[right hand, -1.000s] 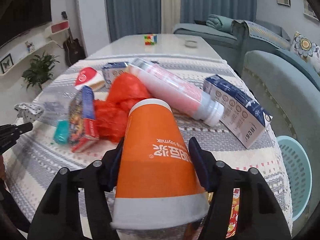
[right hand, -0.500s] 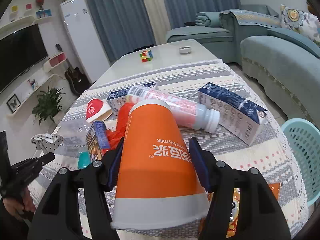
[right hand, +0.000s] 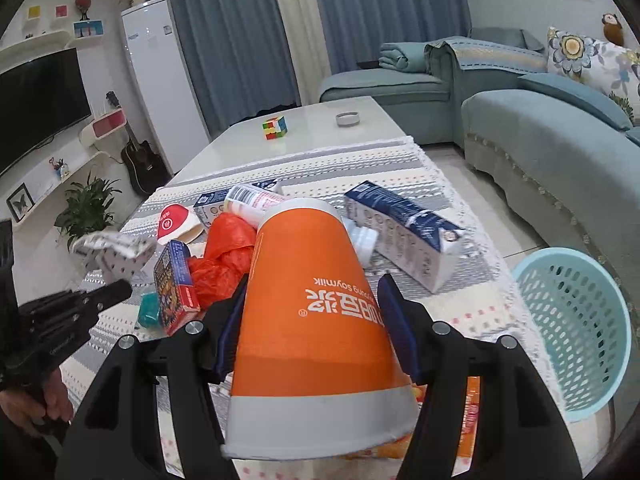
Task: Collect trash
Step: 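Carry the tissue and orange cup with both tools over the blue basket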
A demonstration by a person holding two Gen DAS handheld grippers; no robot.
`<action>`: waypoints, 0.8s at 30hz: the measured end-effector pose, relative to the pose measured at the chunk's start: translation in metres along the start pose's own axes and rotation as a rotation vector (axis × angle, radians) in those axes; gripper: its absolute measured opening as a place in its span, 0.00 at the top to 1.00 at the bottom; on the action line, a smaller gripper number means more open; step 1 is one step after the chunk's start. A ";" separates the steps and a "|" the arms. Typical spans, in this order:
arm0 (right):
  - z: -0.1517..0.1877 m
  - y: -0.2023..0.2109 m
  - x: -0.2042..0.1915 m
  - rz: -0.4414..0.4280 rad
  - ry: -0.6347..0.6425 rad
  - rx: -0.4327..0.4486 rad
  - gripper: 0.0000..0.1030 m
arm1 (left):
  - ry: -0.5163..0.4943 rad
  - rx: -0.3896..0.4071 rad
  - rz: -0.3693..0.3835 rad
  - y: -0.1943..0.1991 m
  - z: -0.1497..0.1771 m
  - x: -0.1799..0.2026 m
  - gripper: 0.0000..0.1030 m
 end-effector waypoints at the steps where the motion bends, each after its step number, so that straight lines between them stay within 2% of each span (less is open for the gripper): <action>1: 0.000 0.006 0.003 0.004 0.004 0.005 0.43 | -0.001 0.005 0.008 0.002 -0.003 0.007 0.99; 7: -0.010 0.038 0.022 0.010 -0.037 0.063 0.43 | -0.036 0.050 0.040 0.009 -0.015 0.051 0.99; 16: -0.021 0.080 0.059 0.049 -0.073 0.123 0.43 | -0.077 0.048 0.086 0.001 -0.021 0.109 0.99; 21: -0.020 0.099 0.092 0.067 -0.111 0.141 0.43 | -0.170 0.087 0.084 0.001 -0.021 0.137 0.99; 24: -0.019 0.107 0.110 0.092 -0.131 0.153 0.43 | -0.206 0.078 0.087 -0.001 -0.014 0.146 0.99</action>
Point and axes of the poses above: each gripper's, at about its wrist camera, not at the fingertips, and y roughly against the way its jaws point, x to its right, z to its underside, the point moved 10 cm from there along -y, roughly the way its jaws point, and after that the axes turned 15 degrees about -z, right-handed, at the moved point
